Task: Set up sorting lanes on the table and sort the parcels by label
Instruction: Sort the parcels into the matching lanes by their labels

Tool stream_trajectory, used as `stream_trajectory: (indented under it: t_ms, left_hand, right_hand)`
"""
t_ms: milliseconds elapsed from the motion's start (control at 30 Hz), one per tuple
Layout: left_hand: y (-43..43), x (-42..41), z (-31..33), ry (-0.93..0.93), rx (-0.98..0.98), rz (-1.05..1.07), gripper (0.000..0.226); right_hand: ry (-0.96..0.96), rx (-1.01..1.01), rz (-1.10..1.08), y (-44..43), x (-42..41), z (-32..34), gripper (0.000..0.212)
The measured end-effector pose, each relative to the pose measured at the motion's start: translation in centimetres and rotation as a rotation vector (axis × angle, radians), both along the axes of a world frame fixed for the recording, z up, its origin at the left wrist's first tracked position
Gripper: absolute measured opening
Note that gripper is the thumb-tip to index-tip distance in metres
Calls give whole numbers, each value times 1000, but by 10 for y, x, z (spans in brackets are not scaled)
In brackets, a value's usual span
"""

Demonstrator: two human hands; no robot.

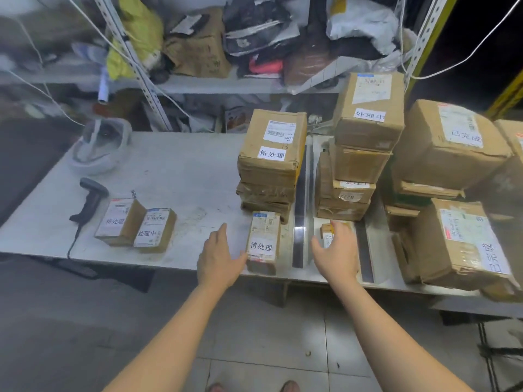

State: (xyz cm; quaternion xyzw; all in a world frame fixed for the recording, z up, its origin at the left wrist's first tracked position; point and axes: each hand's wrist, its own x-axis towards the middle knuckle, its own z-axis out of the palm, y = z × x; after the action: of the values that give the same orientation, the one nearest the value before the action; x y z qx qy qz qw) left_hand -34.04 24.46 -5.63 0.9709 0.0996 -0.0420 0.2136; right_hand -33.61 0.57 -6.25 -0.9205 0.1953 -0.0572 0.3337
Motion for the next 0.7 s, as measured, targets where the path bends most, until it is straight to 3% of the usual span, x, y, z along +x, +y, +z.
stream_trajectory:
  t_ms: [133,233,500,600,700]
  left_hand:
    - [58,5,19,24,294,-140,74]
    - [101,6,31,41,379,-151,69]
    - [244,17,43,-119,405,-87,71]
    - [298,26,41,-125,395,-85,79]
    - [350,38,35,-167,341,-96,72]
  right_hand:
    - [-58,-50,300,55,9,31,53]
    - [-67,-125,463,104,12,48,53]
    - [-10,-312,628,245,27,69,57]
    - [47,-360,610,291,40,73,58]
    - [94,-389,581,337,52,71,58]
